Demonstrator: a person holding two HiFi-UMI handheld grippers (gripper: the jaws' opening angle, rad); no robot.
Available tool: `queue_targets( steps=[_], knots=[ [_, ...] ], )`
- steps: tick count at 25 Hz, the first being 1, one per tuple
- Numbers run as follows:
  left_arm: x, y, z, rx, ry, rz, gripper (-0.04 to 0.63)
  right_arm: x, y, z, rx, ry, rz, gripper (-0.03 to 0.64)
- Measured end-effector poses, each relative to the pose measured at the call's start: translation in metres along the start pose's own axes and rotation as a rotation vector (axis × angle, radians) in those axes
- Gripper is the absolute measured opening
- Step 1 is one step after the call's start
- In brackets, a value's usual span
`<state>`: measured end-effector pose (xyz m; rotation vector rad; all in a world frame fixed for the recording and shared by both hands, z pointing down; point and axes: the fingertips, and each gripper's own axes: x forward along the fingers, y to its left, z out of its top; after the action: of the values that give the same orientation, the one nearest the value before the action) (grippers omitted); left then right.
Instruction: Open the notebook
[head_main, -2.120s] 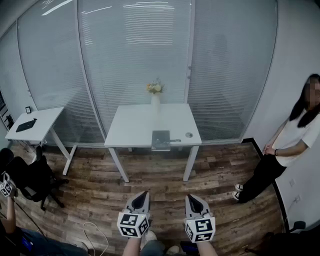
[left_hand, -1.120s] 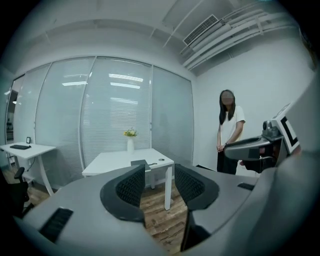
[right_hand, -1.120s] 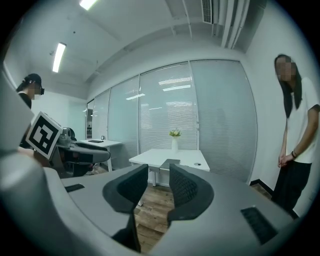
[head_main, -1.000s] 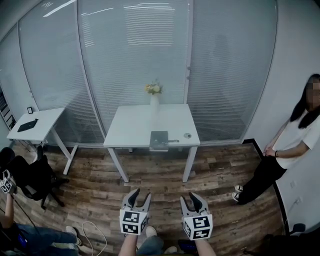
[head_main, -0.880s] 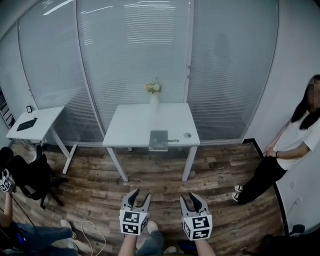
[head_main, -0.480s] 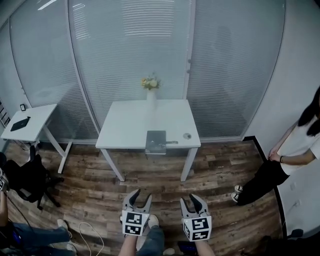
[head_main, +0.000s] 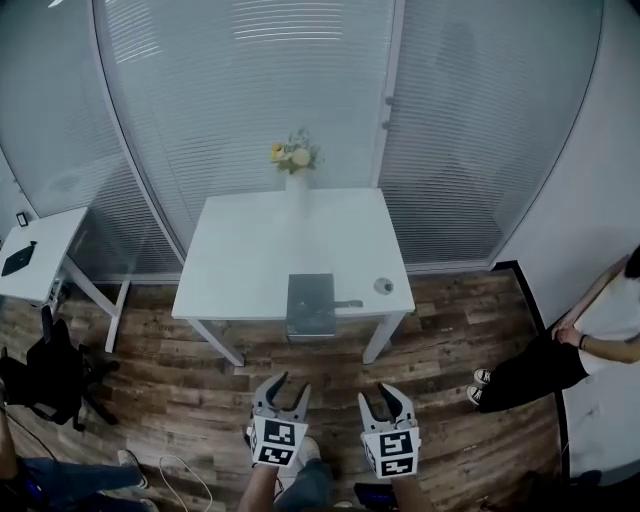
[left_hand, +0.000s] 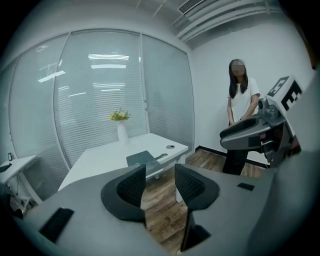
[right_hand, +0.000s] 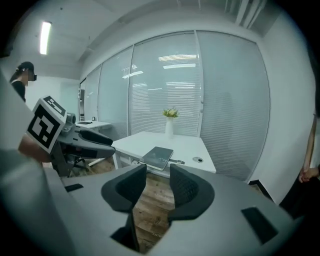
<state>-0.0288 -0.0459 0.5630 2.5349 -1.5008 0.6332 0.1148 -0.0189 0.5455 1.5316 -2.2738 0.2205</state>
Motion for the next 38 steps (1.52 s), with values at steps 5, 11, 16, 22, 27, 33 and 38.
queue_targets(
  steps=[5, 11, 16, 22, 27, 33, 38],
  knots=[
    [0.051, 0.027, -0.01, 0.008, 0.067, -0.035, 0.19, 0.054, -0.009, 0.006, 0.009, 0.053, 0.007, 0.169],
    [0.095, 0.046, -0.016, 0.061, 0.113, -0.076, 0.19, 0.099, -0.016, 0.008, 0.007, 0.108, 0.0, 0.173],
    [0.122, 0.055, -0.024, 0.101, 0.142, -0.112, 0.19, 0.126, -0.017, 0.006, 0.005, 0.14, -0.001, 0.179],
    [0.143, 0.057, -0.028, 0.158, 0.152, -0.157, 0.19, 0.14, -0.023, 0.004, -0.01, 0.166, -0.018, 0.196],
    [0.147, 0.054, -0.034, 0.227, 0.17, -0.18, 0.19, 0.137, -0.025, 0.004, 0.003, 0.167, -0.019, 0.209],
    [0.15, 0.05, -0.032, 0.262, 0.173, -0.193, 0.19, 0.137, -0.029, 0.007, 0.019, 0.162, -0.018, 0.212],
    [0.16, 0.053, -0.033, 0.3, 0.189, -0.194, 0.19, 0.148, -0.034, 0.001, 0.025, 0.165, -0.004, 0.212]
  ],
)
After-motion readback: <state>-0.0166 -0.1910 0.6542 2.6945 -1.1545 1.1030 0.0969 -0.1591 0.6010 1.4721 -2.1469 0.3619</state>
